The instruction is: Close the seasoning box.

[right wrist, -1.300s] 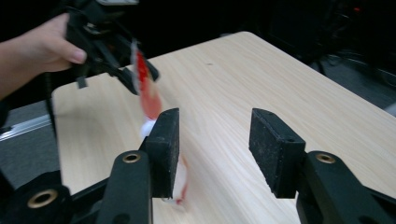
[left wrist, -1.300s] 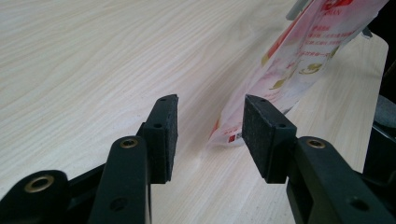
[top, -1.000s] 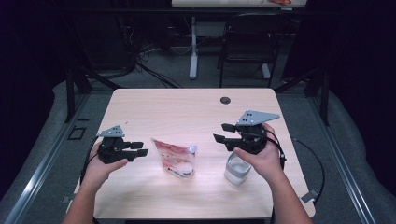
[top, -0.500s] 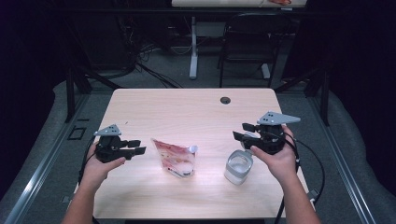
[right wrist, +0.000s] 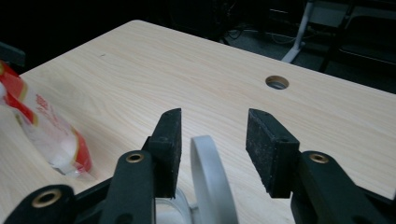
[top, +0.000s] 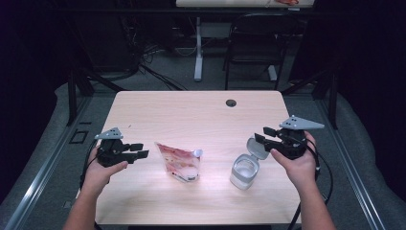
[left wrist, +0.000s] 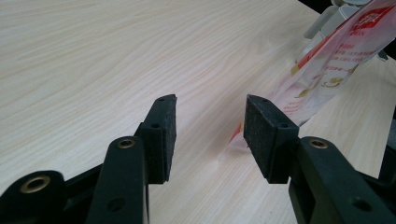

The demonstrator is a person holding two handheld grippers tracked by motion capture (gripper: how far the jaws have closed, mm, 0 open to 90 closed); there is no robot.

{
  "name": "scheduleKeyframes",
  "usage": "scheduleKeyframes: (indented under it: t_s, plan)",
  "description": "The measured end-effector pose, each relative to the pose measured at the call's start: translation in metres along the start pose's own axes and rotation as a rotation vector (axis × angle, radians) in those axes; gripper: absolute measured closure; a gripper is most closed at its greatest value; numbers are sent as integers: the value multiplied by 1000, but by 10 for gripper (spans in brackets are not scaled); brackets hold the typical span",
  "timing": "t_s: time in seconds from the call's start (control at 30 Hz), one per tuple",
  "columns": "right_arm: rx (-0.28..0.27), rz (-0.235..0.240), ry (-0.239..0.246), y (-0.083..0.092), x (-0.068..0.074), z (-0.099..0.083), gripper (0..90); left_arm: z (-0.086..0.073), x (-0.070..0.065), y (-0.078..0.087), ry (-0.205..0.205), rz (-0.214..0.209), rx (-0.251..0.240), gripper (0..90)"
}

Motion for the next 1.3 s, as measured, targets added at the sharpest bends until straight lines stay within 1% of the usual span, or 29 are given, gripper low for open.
scheduleKeyframes:
  t_s: [0.07,0.1,0.2,0.3,0.33,0.4,0.47,0.57,0.8,0.97,1.17,1.23,1.3]
  plan:
    - [-3,-17,-13,0,-5,-2,642,0,0,0,2,1,0,545]
    - [-2,-29,-19,0,-8,-4,678,0,0,0,2,1,2,545]
    - [-2,-36,-56,-1,-18,-10,780,0,0,-1,1,0,3,545]
    - [9,-51,-86,-4,-27,-18,853,0,0,-1,-1,-2,5,545]
    - [17,-55,-90,-5,-29,-20,866,-1,0,-1,-2,0,10,545]
    - [23,-40,-102,-7,-29,-25,895,-1,0,-1,0,-1,9,545]
    - [29,-27,-102,-10,-27,-28,900,-1,0,-1,-1,0,9,545]
    - [35,-8,-90,-12,-21,-32,900,-1,0,-1,1,2,7,546]
    - [24,42,-69,-13,-4,-35,900,-1,1,0,2,3,6,546]
    - [28,57,-44,-15,7,-39,900,-1,1,-2,0,3,5,546]
    - [24,78,-45,-20,13,-45,900,-2,0,-5,2,2,12,545]
    - [14,79,-51,-21,14,-47,900,-2,1,-4,0,5,11,546]
    - [16,76,-53,-22,15,-50,900,-2,1,-4,4,2,7,546]
Point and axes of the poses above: each handheld gripper's, and its own axes: y roughly backward along the jaws, z roughly out of its top, x roughly to its left, the point moved 6 cm from there along -y, roughly forward along the jaws, and after that the axes turned 15 degrees about x, right-handed, at the moved point
